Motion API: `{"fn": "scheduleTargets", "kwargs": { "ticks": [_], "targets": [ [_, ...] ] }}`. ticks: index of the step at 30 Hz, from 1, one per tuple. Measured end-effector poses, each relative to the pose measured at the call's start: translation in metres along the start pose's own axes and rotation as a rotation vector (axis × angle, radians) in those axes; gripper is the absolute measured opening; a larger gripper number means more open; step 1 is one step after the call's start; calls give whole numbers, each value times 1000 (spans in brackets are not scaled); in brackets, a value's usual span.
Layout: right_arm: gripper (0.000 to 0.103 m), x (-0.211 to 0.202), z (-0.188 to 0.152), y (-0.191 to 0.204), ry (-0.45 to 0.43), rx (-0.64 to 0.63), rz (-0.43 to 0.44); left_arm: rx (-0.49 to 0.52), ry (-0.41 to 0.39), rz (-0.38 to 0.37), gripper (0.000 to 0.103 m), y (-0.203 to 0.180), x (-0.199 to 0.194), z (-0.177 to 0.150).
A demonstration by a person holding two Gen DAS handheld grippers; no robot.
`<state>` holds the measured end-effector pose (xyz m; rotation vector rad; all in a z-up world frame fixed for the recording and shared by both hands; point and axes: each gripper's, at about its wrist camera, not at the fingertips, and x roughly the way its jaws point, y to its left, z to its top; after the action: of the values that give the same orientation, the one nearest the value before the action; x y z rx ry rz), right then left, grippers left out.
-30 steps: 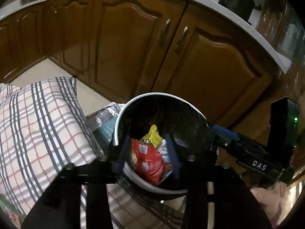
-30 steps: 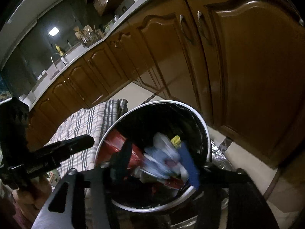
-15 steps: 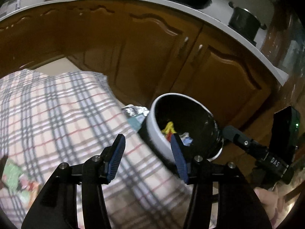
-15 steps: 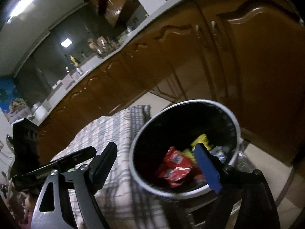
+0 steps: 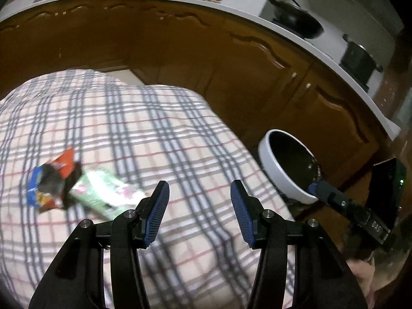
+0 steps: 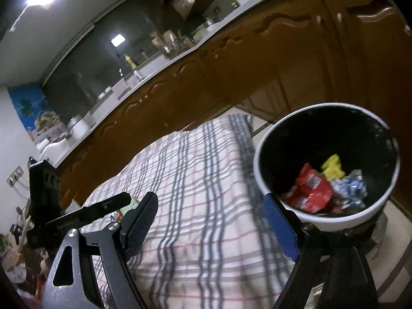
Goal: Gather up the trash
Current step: 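Move both tools back over the orange bag and green carton, then grasp the orange snack bag with the left gripper while the right grasps the green milk carton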
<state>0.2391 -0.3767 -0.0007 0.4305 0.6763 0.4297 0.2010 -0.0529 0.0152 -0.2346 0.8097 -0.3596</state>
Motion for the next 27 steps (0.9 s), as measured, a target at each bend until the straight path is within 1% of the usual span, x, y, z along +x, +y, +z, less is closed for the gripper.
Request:
{"fn": "scheduleTargets", "kwargs": {
  "ticks": [7,15,18,24,27],
  "targets": [
    [85,16,-12,29,50,-51,43,-36,-18,55,50,38,-23,-11],
    [85,39,-21,61,122,-128,92,-62,-33,114,50,69,-42,-16],
    [85,49,-23,77,145,-180,112,-62,-30,134,50,76,-44,-15],
    [85,74,-26,108,214,-323,149,-3,-27,183,50,91,-48,-7],
    [85,84,-28,123,227,-404,166,37,-2,190,50,103,-44,0]
  ]
}}
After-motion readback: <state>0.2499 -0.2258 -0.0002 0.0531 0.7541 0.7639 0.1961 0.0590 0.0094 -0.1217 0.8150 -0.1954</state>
